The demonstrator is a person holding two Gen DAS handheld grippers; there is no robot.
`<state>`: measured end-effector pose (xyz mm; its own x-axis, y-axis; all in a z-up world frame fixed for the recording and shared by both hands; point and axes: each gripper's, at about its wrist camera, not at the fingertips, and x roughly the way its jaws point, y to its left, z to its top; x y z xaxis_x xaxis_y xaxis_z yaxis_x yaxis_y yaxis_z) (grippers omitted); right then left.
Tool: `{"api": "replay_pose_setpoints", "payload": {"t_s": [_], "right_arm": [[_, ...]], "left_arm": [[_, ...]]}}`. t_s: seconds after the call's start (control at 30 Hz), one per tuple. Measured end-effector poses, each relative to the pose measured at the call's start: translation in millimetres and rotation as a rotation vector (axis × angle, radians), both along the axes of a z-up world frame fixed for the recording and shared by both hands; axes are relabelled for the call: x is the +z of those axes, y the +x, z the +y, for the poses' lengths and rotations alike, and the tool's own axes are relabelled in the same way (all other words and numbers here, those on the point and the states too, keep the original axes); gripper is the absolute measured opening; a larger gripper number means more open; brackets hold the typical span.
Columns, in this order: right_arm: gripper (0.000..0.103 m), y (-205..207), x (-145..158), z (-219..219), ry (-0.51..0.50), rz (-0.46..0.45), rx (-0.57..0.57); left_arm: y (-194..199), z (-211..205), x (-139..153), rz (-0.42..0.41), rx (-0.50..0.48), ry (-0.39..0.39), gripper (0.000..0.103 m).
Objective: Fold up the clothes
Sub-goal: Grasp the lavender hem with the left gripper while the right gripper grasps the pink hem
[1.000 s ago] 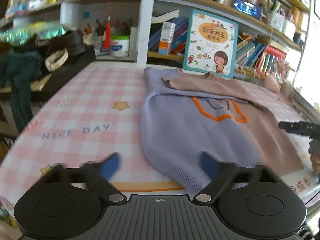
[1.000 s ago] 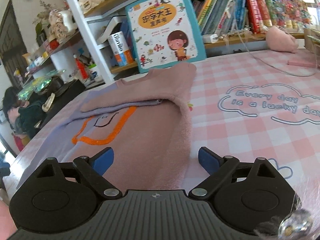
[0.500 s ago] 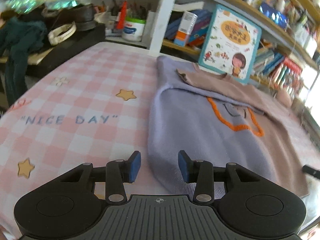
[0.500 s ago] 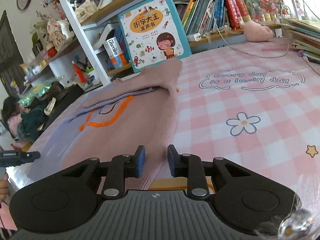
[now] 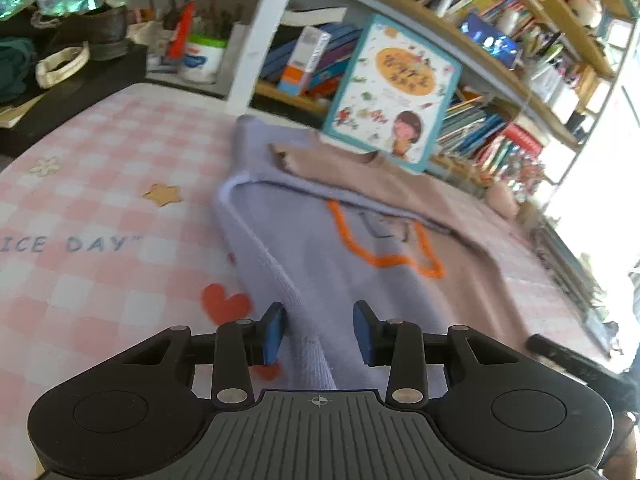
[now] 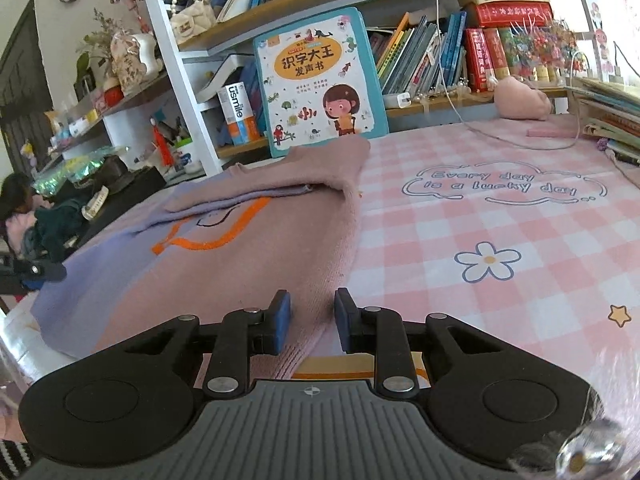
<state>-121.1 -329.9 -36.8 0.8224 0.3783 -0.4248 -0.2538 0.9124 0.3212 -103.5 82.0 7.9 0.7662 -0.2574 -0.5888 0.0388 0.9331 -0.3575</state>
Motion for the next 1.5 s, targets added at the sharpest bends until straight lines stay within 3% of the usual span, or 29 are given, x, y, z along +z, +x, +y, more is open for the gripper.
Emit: {"api": "replay_pose_setpoints", "payload": {"t_s": [0.3,0.93,1.0,1.07,1.17,1.5], "right_arm": [[0.023,-2.6,-1.5,-0.5,0.016,-0.015,-0.001],[0.023,0.0,-4.6,-7.9,0.090,-0.005,-0.013],[0.023,-0.3,-4.3,-6.9,0.082,-0.006,-0.015],[0.023,-0.9,-3.9,-5.1,0.070,-0.008,-0.017],[0.023,-1.4,-3.9,-3.7,0.060,-0.011,-0.019],[0.023,-1.0,-5.8,-7.8,0.104,-0.003,-0.020]], "left_arm": [[-7.0,13.8,3.1,-0.011,0.108,0.148,0.038],[-1.1,19.3,-14.1,0.013,0.109,0.106,0.036],[0.5,19.3,-14.4,0.014,0.100,0.084,0.033],[1.3,17.6,-14.3,0.018,0.082,0.061,0.016],[-2.0,11.9,-8.7,-0.010,0.064,0.074,0.011],[-9.8,5.9,0.5,-0.034,0.022,0.074,0.010]]}}
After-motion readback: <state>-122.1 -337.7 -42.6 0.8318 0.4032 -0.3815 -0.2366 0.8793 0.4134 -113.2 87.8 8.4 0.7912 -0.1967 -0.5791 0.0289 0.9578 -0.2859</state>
